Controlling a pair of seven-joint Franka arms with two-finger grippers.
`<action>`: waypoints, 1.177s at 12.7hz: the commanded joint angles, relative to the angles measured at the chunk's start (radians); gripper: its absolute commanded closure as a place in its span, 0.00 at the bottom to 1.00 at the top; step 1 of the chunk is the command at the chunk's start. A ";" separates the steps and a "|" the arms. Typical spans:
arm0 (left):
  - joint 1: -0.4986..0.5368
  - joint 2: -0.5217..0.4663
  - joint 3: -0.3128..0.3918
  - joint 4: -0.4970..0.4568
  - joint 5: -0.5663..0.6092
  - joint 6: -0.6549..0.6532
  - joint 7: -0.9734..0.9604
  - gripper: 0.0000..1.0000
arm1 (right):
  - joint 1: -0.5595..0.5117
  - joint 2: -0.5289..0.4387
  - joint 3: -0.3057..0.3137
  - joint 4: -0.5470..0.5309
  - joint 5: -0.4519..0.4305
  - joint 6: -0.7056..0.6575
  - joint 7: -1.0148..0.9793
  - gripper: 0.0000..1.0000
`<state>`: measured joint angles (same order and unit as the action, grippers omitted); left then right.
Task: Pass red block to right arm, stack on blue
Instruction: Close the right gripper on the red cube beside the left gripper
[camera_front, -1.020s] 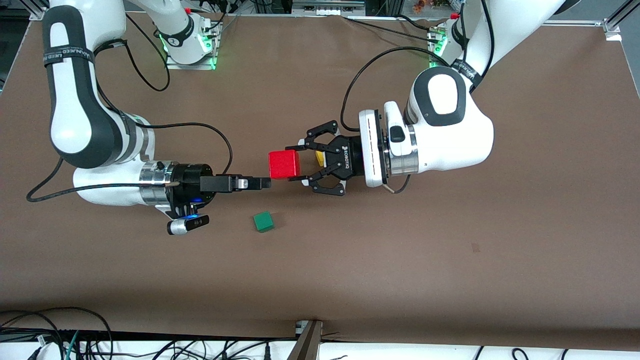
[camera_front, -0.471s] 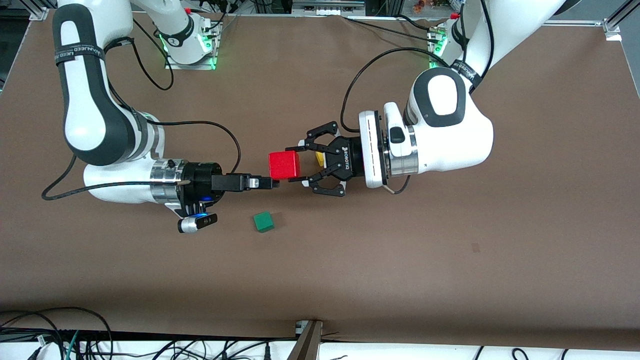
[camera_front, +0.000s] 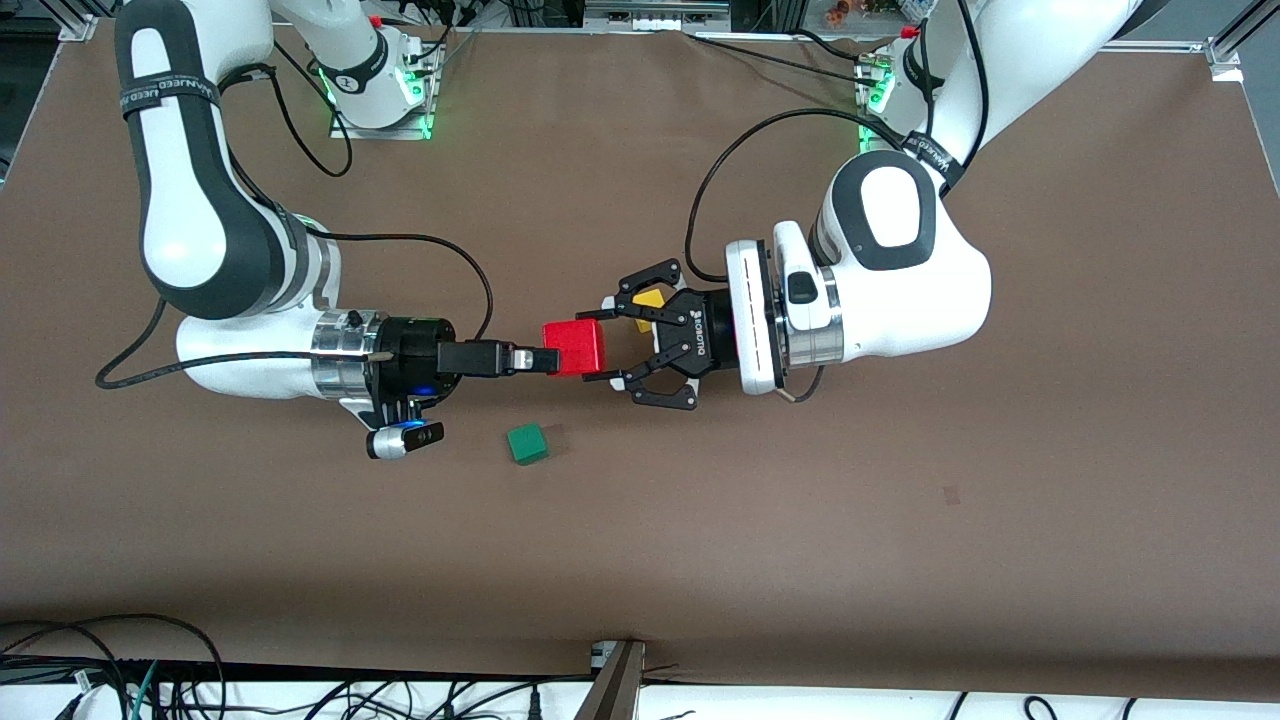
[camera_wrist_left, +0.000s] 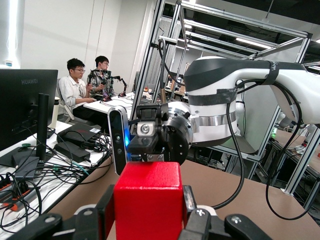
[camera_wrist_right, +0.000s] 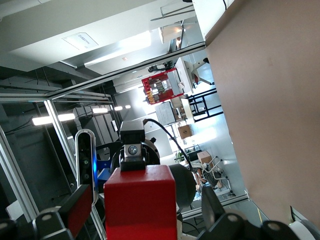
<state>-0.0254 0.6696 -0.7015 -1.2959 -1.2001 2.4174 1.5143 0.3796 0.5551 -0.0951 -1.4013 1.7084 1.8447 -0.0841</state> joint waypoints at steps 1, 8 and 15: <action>-0.014 0.016 0.005 0.036 -0.029 0.006 0.029 1.00 | 0.001 -0.021 0.003 -0.016 -0.013 0.016 0.015 0.22; -0.016 0.016 0.007 0.036 -0.030 0.006 0.027 1.00 | 0.002 -0.021 0.003 -0.016 -0.012 0.027 0.014 0.65; -0.014 0.007 0.002 0.032 -0.052 0.003 -0.063 0.00 | -0.008 -0.021 -0.006 -0.007 -0.016 0.014 0.003 1.00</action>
<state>-0.0287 0.6774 -0.7005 -1.2855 -1.2146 2.4176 1.4866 0.3788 0.5533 -0.0996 -1.3996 1.7083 1.8581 -0.0880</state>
